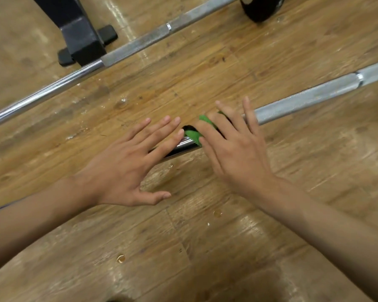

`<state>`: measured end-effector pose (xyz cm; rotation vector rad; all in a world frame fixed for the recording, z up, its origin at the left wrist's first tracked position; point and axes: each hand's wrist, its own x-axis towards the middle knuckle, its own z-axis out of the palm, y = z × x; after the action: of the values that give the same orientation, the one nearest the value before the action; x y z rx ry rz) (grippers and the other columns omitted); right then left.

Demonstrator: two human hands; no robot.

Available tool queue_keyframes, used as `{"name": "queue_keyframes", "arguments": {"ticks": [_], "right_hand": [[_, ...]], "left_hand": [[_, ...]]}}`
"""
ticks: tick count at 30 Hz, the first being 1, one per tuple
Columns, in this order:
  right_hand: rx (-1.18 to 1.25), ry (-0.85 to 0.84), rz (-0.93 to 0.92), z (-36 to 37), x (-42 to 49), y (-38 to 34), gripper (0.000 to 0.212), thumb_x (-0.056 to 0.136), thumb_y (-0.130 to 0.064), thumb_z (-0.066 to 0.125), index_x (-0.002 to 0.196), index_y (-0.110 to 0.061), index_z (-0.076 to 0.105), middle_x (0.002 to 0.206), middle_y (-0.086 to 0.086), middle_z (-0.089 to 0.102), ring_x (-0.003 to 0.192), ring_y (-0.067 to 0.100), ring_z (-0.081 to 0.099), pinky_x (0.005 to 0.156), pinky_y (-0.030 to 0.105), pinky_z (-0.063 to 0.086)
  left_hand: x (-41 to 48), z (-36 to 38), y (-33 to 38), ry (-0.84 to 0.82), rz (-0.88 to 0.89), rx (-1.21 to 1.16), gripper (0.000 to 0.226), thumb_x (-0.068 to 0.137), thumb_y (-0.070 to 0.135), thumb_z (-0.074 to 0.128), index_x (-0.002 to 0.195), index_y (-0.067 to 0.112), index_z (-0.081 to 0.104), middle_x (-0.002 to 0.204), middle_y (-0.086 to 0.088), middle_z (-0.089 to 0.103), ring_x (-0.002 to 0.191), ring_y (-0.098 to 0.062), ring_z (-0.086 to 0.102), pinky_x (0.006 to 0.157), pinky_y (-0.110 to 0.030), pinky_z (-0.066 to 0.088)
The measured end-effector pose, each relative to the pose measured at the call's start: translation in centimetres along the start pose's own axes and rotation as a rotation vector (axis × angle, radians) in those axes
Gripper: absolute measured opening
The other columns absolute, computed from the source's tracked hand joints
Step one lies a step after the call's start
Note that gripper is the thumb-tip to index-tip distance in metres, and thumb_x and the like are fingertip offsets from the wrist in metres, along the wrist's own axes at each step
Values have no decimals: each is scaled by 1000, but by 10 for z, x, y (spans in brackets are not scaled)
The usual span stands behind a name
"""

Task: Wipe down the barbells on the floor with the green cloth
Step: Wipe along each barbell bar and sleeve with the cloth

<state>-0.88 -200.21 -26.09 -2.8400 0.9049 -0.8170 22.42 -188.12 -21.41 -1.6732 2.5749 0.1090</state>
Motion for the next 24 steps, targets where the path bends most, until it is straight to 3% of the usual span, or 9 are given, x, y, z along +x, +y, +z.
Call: {"name": "queue_keyframes", "arguments": {"ticks": [2,5,8,10,14,16,19,22,24], "right_hand": [[-102,-3,-51,-7,-3,34,36,111,-34,40,126,-18,68,119,7,69,137,30,54,127,57,10],[-110,27,218,-28,-5,89,36,109,-29,38,116,-13,69,109,11,68,134,32,54,127,59,5],[-106,58,448,-30,5,68,28,101,-23,43,104,-11,68,104,14,65,123,36,54,126,58,11],[-65,25,329,-17,8,23,27,100,-22,44,104,-10,68,105,15,65,114,38,56,125,59,18],[-1,-61,-60,-7,-4,-7,32,109,-30,44,123,-16,69,116,7,67,126,31,59,128,51,11],[-89,-39,-9,-17,-8,30,31,108,-29,43,120,-16,69,111,8,68,123,31,61,128,56,10],[-138,-26,268,-42,-16,79,30,105,-25,42,110,-13,69,105,10,68,122,34,59,124,65,9],[-118,5,455,-43,-10,59,30,101,-25,43,102,-11,70,101,14,66,116,39,55,124,62,14],[-78,-16,368,-34,-6,20,33,102,-27,42,100,-10,70,98,15,66,103,38,57,123,60,22]], "left_hand": [[1,-1,1,-4,-1,1,106,95,78,40,167,8,8,175,-16,4,162,-30,5,129,-56,13],[0,-1,2,4,-8,20,107,94,79,40,167,7,9,175,-16,5,162,-30,6,129,-56,14],[0,-1,4,1,1,28,107,95,81,36,167,7,7,175,-16,5,162,-31,6,129,-56,14],[-1,-1,6,-5,0,26,108,94,82,35,167,7,7,175,-15,5,162,-31,6,129,-56,13],[-4,-1,12,-19,2,29,110,94,82,38,167,6,6,175,-14,3,162,-31,5,128,-56,14],[-6,-2,15,-28,4,21,111,93,82,38,167,6,4,176,-13,2,162,-30,4,128,-56,14],[-8,-2,21,-32,5,11,111,94,83,37,167,7,3,176,-12,2,162,-30,3,128,-57,15],[-9,-3,27,-26,9,16,112,93,84,36,167,7,4,176,-12,4,162,-29,4,128,-56,15],[-11,-4,31,-32,11,17,112,93,84,37,167,6,5,175,-12,5,162,-30,4,128,-55,13]]}}
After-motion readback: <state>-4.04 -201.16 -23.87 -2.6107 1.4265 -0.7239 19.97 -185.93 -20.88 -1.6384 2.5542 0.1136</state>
